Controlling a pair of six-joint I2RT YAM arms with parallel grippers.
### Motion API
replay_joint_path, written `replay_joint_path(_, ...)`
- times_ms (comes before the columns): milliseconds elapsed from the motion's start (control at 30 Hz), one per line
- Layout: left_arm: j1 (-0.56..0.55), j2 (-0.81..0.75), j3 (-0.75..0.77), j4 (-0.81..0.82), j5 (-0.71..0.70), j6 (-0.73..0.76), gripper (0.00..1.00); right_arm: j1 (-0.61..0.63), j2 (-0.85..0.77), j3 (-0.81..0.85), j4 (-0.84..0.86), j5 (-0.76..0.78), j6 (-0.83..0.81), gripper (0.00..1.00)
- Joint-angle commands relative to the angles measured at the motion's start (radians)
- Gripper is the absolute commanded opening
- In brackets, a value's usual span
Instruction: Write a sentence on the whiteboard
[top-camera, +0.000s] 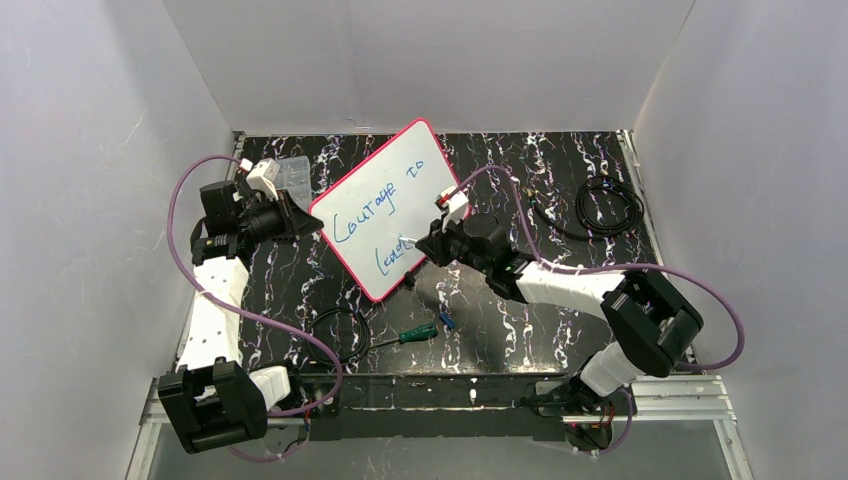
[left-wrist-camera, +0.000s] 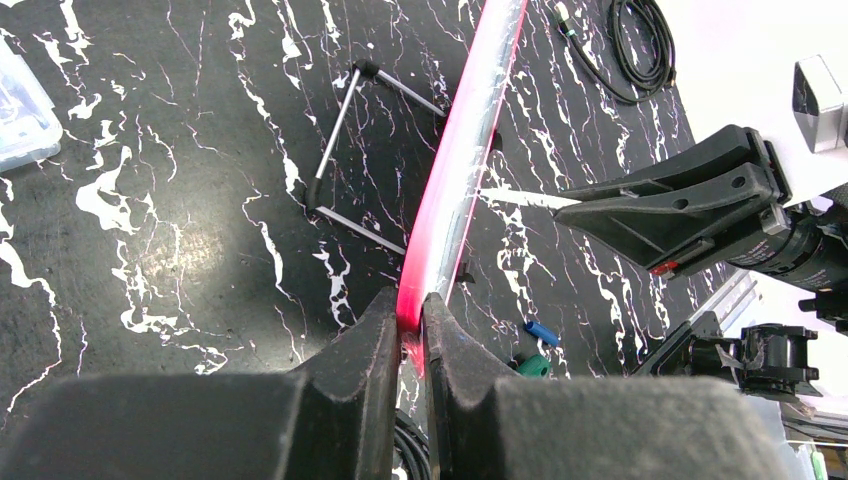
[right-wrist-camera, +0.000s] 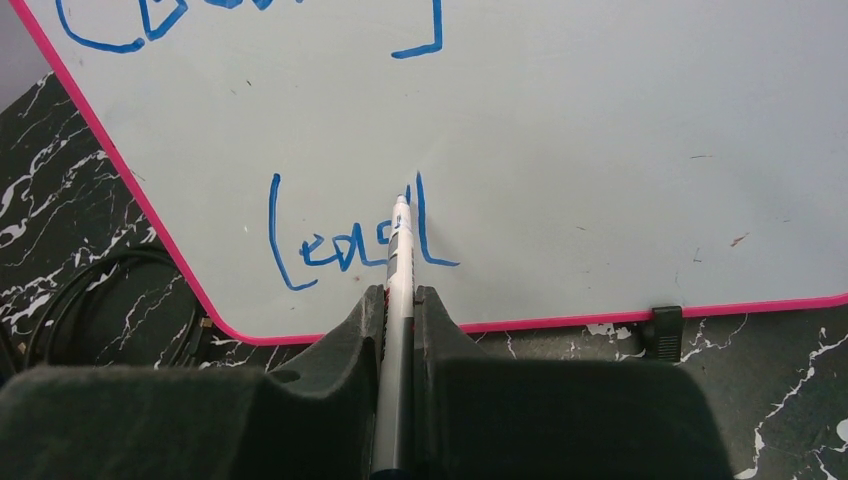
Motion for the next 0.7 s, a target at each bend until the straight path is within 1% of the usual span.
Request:
replay_joint_path(0,-0.004,-0.007,-0.008,-0.01,-0.012,0.018,0.0,-0.002,0.018,0.054,0.036,-0.02,-0.007,0.01)
replay_joint_path(667,-0.005,-0.008,-0.01,-0.009,-0.012,0.018,0.0,-0.002,0.028,0.085,0.034,0.055,-0.032,0.01)
